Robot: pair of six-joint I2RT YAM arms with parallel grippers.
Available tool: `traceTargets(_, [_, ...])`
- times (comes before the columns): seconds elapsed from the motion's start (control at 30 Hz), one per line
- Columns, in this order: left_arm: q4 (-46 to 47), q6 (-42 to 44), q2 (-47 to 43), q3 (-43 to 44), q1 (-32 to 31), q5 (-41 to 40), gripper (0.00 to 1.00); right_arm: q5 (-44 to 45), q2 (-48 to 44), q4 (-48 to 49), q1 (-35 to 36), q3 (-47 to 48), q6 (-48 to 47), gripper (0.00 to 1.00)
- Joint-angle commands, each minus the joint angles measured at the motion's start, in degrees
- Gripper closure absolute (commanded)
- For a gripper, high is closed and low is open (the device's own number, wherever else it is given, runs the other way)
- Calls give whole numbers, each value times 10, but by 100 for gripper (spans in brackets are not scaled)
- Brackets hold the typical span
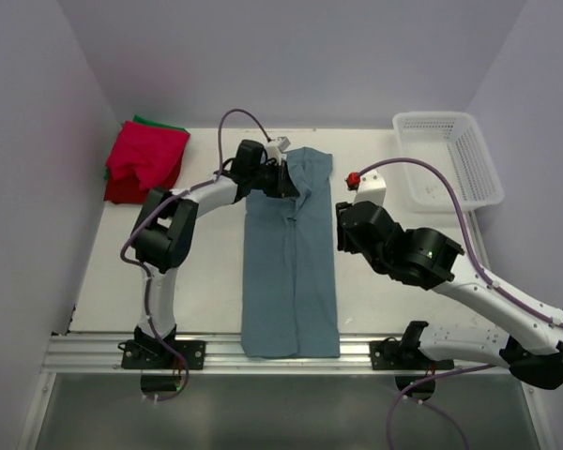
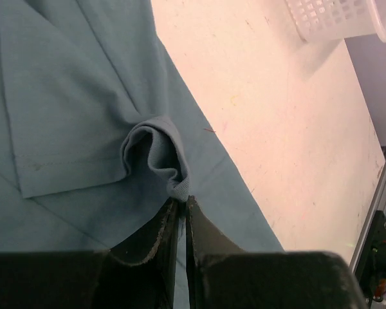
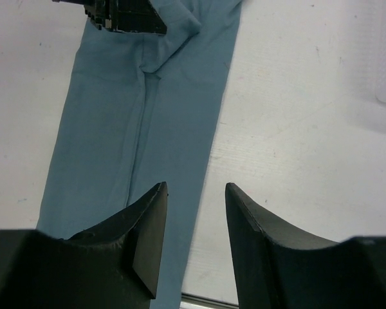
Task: Fold and stack the t-shirts
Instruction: Fold the tshirt
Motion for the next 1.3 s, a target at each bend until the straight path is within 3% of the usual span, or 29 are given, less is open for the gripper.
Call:
traceTargets(0.0, [-41, 42, -21, 28, -23, 6, 89, 20, -3, 17, -3, 3, 6, 54])
traceTargets(0.3, [-97, 68, 35, 70, -95, -17, 89, 29, 22, 20, -15, 11, 5, 32])
traceTargets(0.57, [-79, 54, 69, 54, -117, -30, 86, 52, 37, 42, -72, 35, 0, 23])
traceTargets(0.83, [-87, 67, 9, 23, -115, -132, 53, 1, 79, 84, -118, 51, -45, 16])
traceTargets(1.17, [4, 25, -267, -62, -62, -194, 24, -65, 115, 155, -186, 46, -100, 11])
traceTargets(1.27, [28, 0, -346, -122, -35, -244, 10, -133, 156, 178, -227, 61, -129, 18])
